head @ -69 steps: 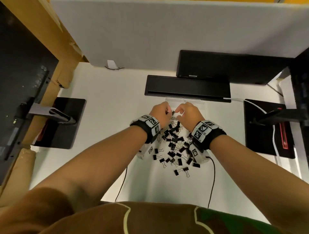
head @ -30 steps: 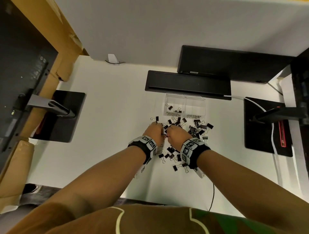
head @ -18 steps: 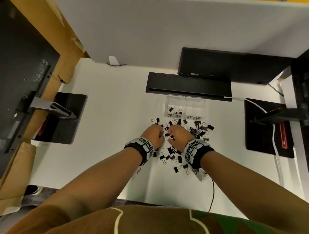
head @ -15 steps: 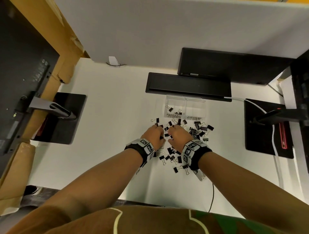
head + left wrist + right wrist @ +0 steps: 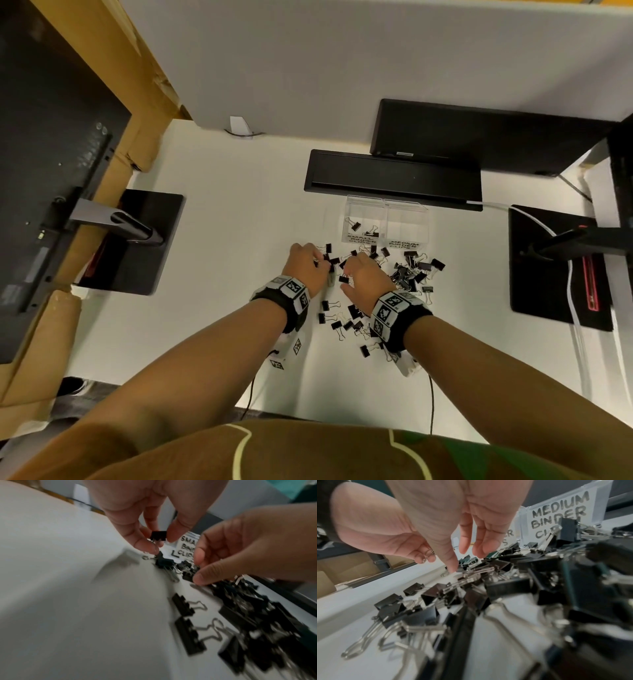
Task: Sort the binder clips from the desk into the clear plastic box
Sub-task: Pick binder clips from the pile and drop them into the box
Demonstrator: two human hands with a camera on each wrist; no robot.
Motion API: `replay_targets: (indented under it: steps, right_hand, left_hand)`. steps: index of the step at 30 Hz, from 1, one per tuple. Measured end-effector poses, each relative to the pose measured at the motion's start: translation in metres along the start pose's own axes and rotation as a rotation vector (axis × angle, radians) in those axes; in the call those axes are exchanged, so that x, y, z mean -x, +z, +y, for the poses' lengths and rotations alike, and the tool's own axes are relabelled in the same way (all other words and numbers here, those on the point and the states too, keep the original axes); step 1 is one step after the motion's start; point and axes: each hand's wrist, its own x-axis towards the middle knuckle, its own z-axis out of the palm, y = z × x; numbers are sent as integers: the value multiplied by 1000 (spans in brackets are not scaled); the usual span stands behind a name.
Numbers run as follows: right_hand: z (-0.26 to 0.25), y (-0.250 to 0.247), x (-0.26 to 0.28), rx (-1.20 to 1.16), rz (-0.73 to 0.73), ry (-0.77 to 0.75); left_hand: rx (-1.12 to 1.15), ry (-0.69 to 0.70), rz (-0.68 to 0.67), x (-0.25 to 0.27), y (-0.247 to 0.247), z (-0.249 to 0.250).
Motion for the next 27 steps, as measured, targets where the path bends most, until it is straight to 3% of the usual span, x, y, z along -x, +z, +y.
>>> replay_targets:
  steps: [4, 8, 12, 19, 23, 27]
  right_hand:
    - [-4, 0, -6, 61, -83, -54]
    - [-5, 0, -9, 47, -132, -19]
    - [0, -6, -8, -49, -56, -13]
    - [7, -42, -6, -520, 161, 262]
    - [2, -51, -9, -841, 140, 358]
    - [-1, -50, -20, -1067, 18, 502]
  left_hand:
    - [-50, -86, -9, -8, -10, -4]
    - [-136, -79, -47, -10, -12, -6]
    - [-199, -19, -97, -7, -7, -2]
    - [-285, 111, -120, -10, -1, -1]
    - [-362, 223, -189, -12, -1, 3]
    - [-524, 300, -273, -16, 5, 4]
